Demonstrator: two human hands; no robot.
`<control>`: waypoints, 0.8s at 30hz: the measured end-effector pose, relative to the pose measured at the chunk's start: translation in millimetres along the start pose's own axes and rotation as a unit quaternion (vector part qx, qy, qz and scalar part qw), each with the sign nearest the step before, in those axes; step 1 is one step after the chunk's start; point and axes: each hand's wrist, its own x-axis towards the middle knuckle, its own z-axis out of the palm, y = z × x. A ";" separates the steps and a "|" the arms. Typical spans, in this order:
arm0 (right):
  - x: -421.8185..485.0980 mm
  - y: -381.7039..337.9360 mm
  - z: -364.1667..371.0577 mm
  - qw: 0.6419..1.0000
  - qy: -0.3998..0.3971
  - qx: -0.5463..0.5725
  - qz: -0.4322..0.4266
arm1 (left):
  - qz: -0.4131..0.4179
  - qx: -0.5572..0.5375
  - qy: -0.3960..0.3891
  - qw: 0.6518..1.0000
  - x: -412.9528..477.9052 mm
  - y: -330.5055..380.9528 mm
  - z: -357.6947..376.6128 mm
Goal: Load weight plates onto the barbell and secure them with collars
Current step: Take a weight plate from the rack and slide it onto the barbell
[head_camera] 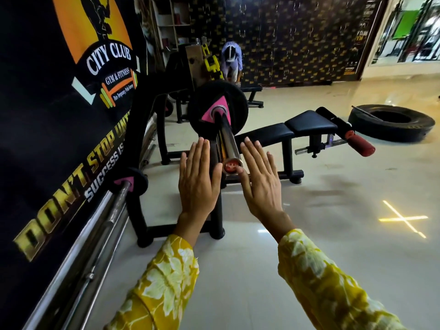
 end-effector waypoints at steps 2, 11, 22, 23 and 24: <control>-18.1 -17.8 -8.0 1.000 -0.009 0.003 -0.003 | -0.009 0.008 0.001 1.000 -15.2 6.9 -20.5; -58.6 -83.2 17.4 0.998 -0.031 0.051 -0.013 | -0.037 0.038 0.004 0.999 -60.7 -25.4 -83.6; -46.9 -179.2 191.1 0.982 -0.149 0.112 -0.020 | -0.115 0.077 -0.048 0.989 -101.2 -217.3 -116.4; -41.9 -189.1 211.3 0.981 -0.157 0.113 -0.019 | -0.119 0.077 -0.052 0.989 -101.3 -239.8 -116.5; -37.5 -196.6 227.7 0.980 -0.164 0.114 -0.018 | -0.123 0.076 -0.053 0.988 -101.5 -257.6 -116.0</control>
